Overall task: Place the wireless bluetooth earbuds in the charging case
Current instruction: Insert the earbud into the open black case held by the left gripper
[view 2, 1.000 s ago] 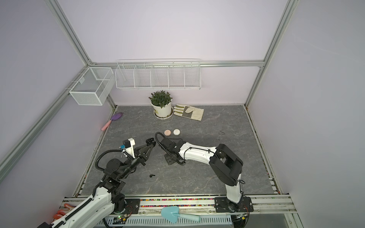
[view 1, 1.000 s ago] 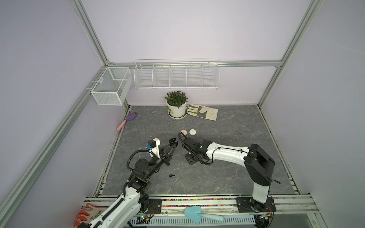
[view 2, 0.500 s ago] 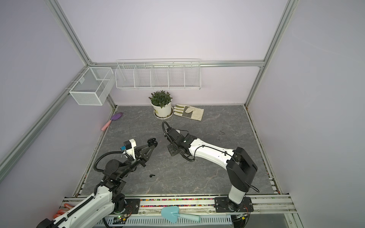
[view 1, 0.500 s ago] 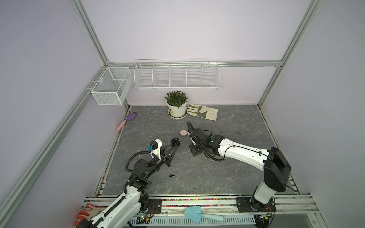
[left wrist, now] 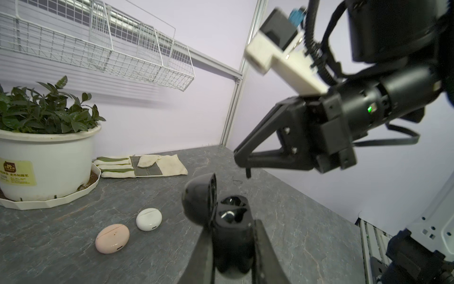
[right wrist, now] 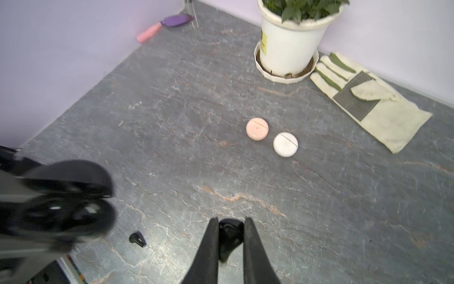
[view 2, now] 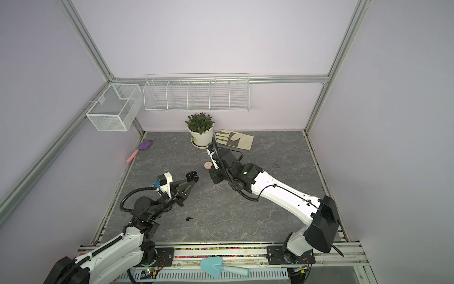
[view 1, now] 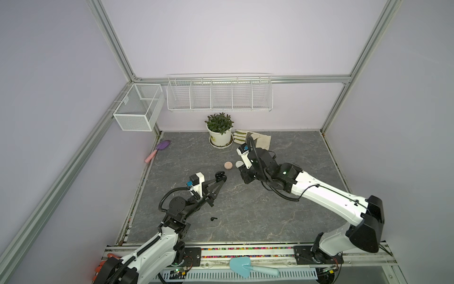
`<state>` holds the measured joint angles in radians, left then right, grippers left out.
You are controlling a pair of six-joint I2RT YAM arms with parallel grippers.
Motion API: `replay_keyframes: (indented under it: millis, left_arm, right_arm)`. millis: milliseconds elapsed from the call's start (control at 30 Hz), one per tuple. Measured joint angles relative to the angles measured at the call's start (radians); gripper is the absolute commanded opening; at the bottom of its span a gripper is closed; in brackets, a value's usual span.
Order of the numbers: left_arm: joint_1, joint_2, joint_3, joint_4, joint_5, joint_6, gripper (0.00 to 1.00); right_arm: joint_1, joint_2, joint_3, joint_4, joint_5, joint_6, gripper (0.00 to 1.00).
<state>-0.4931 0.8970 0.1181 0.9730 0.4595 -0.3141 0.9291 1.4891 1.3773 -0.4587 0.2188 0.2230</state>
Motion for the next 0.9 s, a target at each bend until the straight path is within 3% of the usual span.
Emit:
replay_keyframes:
  millis: [333, 900]
  left_arm:
    - [0.000, 0.247, 0.038, 0.229, 0.113, 0.010, 0.00]
    - [0.000, 0.282, 0.048, 0.363, 0.166, 0.039, 0.00]
  right_arm:
    - [0.002, -0.054, 0.048, 0.028, -0.094, 0.000, 0.16]
    - [0.093, -0.054, 0.042, 0.078, -0.102, 0.095, 0.14]
